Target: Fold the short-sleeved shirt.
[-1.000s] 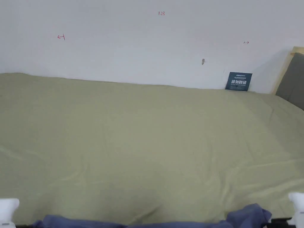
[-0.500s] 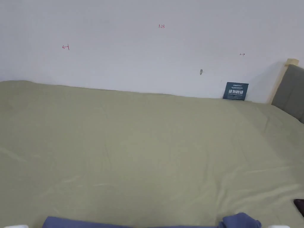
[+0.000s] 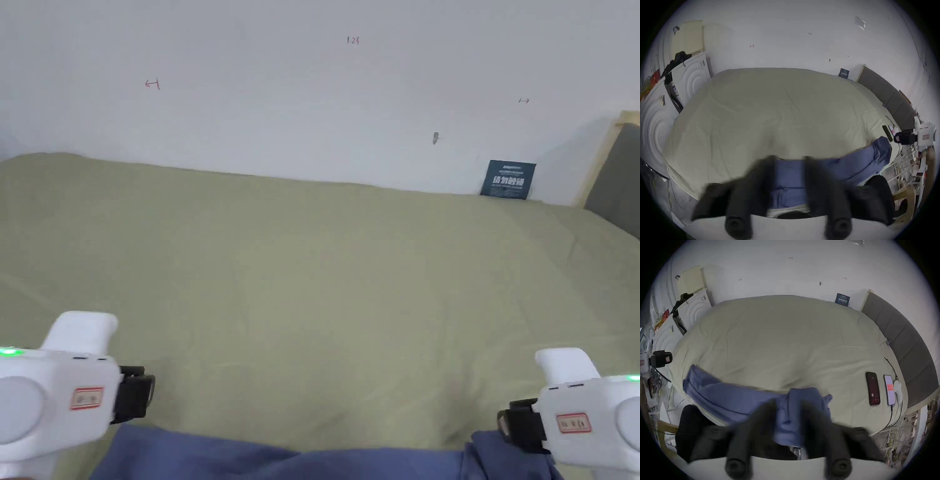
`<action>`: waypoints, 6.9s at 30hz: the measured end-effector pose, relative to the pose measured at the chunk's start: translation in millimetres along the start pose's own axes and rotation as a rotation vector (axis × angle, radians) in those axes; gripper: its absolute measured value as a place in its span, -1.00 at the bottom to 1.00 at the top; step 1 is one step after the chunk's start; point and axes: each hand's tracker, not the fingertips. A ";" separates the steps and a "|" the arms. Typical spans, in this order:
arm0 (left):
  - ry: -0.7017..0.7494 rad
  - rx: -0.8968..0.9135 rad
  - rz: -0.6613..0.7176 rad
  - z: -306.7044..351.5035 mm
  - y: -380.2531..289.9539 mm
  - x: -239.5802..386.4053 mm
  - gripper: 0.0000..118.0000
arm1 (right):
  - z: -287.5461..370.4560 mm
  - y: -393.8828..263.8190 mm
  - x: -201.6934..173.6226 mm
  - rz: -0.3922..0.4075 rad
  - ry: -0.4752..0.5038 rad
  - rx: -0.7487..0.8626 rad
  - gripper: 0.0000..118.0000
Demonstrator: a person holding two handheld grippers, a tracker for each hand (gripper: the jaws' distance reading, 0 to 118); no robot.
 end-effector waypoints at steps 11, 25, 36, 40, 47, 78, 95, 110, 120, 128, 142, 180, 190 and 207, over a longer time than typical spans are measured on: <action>-0.080 -0.097 0.094 -36.1 -8.9 -40.4 -1.00 | -22.8 -13.6 -18.5 -0.074 0.055 -0.017 -1.00; -0.600 -0.272 0.514 -124.1 -81.2 -153.8 1.00 | -18.1 -15.4 -31.7 -0.046 0.104 -0.041 -1.00; -0.771 -0.192 0.573 -134.3 -110.0 -123.3 -0.49 | -28.2 -21.5 -42.9 -0.067 0.166 -0.069 -1.00; -0.669 -0.210 0.513 -114.5 -98.2 -114.3 -0.90 | -21.0 -23.7 -38.7 -0.062 0.176 -0.061 -1.00; -0.723 -0.084 0.305 -45.2 -24.9 -41.5 -0.90 | -2.5 -18.5 -15.2 -0.064 0.161 -0.012 -1.00; -0.907 -0.286 0.444 -174.8 -76.7 163.8 -0.98 | 6.8 -37.1 58.6 -0.171 0.095 0.018 -1.00; -0.818 -0.224 0.326 -141.7 -48.4 63.3 -1.00 | 1.2 -33.6 37.4 -0.118 0.132 0.012 -1.00; -0.899 -0.342 0.400 -175.4 -74.6 22.5 0.99 | -3.6 -32.0 29.6 -0.097 0.139 -0.019 -1.00; -0.942 -0.410 0.516 -199.4 -83.7 61.4 -0.17 | -3.5 -32.2 29.0 -0.110 0.151 -0.022 -1.00; -0.815 -0.360 0.511 -170.6 -74.1 35.7 -0.71 | -4.6 -33.8 33.2 -0.112 0.141 -0.035 -1.00; -0.274 -0.125 0.581 8.2 -34.1 -123.3 -0.71 | -27.0 -8.0 -1.6 -0.056 0.195 -0.041 -1.00; -0.720 -0.356 0.450 -175.3 -84.2 114.0 -0.99 | -0.7 -14.2 -8.0 -0.042 0.199 -0.012 -1.00; -0.764 -0.260 0.356 -145.9 -62.2 125.5 -1.00 | -21.1 -22.6 -28.3 -0.044 0.219 -0.068 -1.00; -0.587 -0.085 0.417 -44.8 -37.6 -70.1 -1.00 | -129.7 -9.5 -157.1 -0.149 0.623 -0.291 -1.00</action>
